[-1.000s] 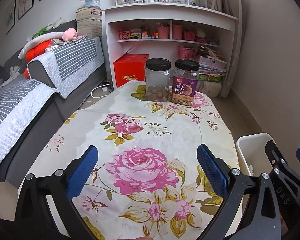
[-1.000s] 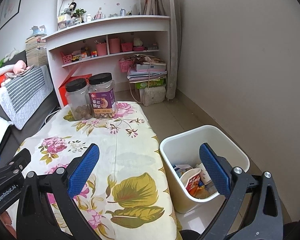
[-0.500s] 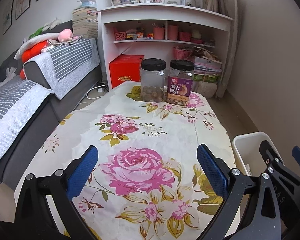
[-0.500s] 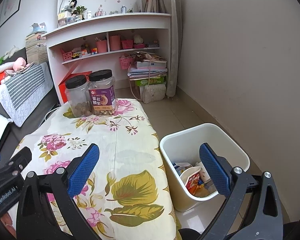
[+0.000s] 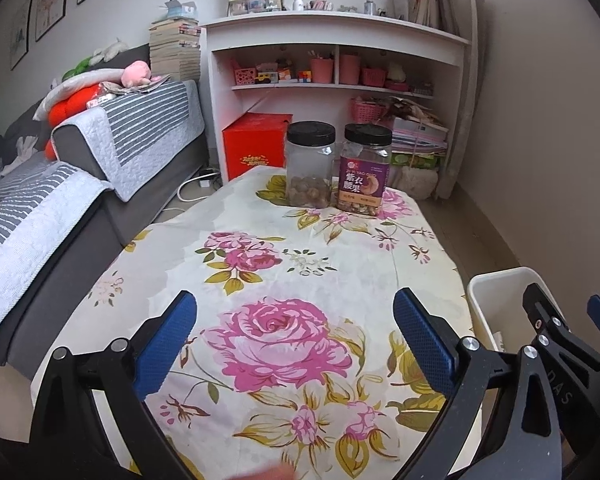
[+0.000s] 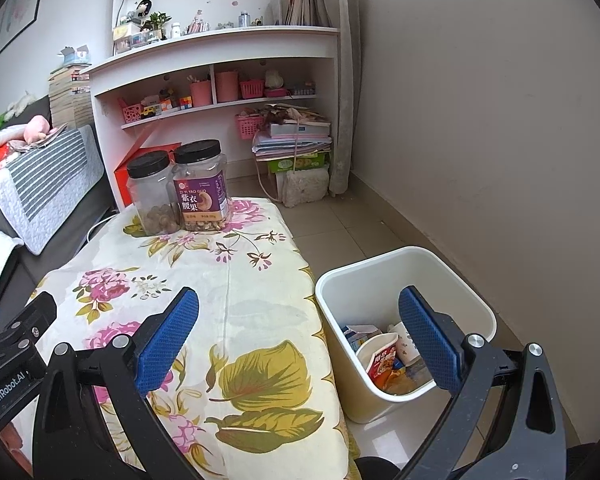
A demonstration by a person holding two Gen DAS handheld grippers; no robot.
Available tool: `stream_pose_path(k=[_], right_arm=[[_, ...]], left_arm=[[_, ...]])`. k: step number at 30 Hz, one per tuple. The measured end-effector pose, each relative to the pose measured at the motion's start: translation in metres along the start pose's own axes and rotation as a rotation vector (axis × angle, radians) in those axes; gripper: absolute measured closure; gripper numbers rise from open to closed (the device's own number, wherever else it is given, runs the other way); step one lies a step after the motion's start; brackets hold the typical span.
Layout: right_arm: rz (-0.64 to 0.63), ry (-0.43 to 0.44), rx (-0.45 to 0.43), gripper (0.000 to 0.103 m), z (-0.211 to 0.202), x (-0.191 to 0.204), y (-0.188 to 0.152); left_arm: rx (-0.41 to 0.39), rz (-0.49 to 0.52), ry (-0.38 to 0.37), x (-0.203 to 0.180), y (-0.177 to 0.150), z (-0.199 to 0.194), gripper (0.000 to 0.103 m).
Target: Collect trash
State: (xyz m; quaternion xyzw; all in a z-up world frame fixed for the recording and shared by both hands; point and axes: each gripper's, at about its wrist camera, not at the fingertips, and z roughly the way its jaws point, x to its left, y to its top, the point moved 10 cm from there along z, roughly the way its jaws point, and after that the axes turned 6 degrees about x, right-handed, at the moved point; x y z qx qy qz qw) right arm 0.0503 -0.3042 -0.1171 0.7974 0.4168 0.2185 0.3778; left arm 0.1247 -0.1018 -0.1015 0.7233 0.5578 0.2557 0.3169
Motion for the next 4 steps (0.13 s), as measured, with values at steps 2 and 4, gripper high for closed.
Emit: stream_pose_path(k=[2, 4], right_arm=[[0.000, 0.001, 0.001, 0.007, -0.0002, 0.0002, -0.0001], [-0.001, 0.001, 0.003, 0.007, 0.0000, -0.0001, -0.0005]], left_arm=[[0.004, -0.004, 0.007, 0.0005, -0.0007, 0.0009, 0.007], [0.015, -0.012, 0.009, 0.0017, -0.0017, 0.0030, 0.007]])
